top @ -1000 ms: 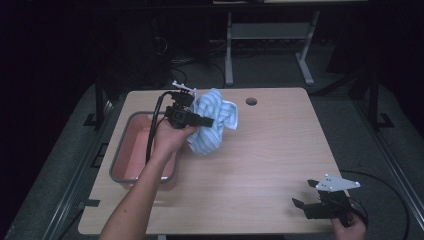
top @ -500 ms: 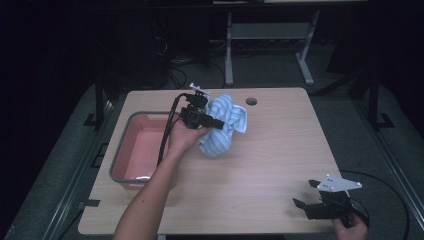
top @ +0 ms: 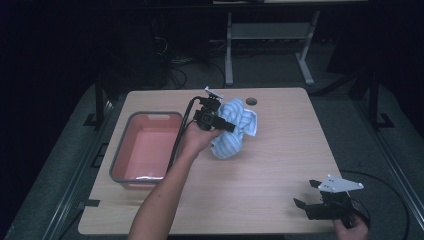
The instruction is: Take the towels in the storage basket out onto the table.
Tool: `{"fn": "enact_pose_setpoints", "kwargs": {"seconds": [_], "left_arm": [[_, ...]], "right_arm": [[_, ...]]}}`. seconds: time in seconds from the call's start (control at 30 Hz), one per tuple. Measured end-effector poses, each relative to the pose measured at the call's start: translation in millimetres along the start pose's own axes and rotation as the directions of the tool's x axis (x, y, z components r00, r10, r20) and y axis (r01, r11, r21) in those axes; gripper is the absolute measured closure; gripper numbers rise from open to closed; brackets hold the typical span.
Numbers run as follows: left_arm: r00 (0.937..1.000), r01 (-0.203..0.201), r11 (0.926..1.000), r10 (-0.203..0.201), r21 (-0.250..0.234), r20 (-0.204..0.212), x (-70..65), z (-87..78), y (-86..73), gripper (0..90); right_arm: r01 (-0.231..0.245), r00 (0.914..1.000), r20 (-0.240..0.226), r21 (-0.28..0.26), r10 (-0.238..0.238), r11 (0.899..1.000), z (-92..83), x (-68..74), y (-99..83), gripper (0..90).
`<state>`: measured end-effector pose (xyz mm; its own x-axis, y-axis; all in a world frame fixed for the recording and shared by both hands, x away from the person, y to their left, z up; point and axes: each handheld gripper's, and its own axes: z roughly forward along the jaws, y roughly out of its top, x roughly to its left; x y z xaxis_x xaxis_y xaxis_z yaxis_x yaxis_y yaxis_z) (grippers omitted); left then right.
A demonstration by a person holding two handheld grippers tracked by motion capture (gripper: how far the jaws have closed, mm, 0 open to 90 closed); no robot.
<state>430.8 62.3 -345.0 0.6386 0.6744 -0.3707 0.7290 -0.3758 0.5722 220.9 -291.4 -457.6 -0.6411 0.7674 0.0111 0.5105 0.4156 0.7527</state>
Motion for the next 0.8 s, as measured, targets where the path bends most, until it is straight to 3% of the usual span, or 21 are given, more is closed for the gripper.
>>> {"fn": "enact_pose_setpoints", "kwargs": {"seconds": [0.37, 0.8], "left_arm": [[0.9999, 0.011, 0.9998, -0.011, 0.016, 0.01, 1.0, 18.3, 3.3, 67.4], [1.0, -0.005, 0.9991, 0.005, 0.043, 0.005, -4.9, 36.3, 0.3, 67.4]], "right_arm": [[-0.005, 1.0, 0.005, 0.001, 0.005, 1.0, -0.2, -2.0, -0.8, 13.8], [0.008, 1.0, 0.004, -0.002, -0.008, 1.0, 1.1, -1.1, 0.1, 13.8]]}}
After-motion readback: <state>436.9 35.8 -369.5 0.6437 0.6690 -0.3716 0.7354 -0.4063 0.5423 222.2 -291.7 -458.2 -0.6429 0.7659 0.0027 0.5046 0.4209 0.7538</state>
